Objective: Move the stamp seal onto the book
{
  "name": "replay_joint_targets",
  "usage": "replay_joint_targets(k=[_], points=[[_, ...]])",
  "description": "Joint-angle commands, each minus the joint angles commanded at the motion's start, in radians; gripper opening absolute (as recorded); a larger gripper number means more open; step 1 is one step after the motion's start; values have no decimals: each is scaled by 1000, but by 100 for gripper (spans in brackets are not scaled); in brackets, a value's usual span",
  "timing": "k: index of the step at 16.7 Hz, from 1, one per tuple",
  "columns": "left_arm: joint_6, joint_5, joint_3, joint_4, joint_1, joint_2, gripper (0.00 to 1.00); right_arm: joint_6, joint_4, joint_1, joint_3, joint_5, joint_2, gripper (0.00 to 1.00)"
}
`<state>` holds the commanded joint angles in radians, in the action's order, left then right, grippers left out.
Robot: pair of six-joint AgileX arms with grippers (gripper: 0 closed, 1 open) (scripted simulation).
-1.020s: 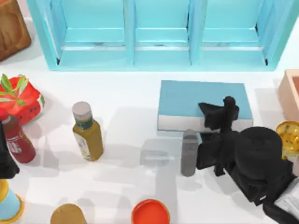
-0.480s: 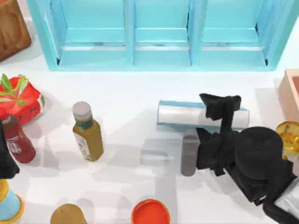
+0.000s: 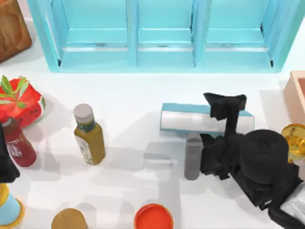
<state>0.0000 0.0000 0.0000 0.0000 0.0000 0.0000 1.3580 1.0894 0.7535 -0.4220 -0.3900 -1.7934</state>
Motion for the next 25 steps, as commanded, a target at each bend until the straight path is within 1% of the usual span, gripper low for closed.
replay_joint_targets(k=[3,6,11,14,16,18,23,25], points=[[0,0,0,0,0,0,100,-22,-2,51,10,-36,48,100],[0,0,0,0,0,0,100,-69,-37,144,28,-119,136,100],[0,0,0,0,0,0,100,-178,-165,359,89,-328,300,100],[0,0,0,0,0,0,100,-242,-262,508,160,-465,371,100],[0,0,0,0,0,0,100,-269,-315,581,212,-536,394,100],[0,0,0,0,0,0,100,-281,-346,614,243,-569,399,100],[0,0,0,0,0,0,100,-281,-347,611,241,-569,396,100],[0,0,0,0,0,0,100,-307,-378,591,211,-560,408,100]])
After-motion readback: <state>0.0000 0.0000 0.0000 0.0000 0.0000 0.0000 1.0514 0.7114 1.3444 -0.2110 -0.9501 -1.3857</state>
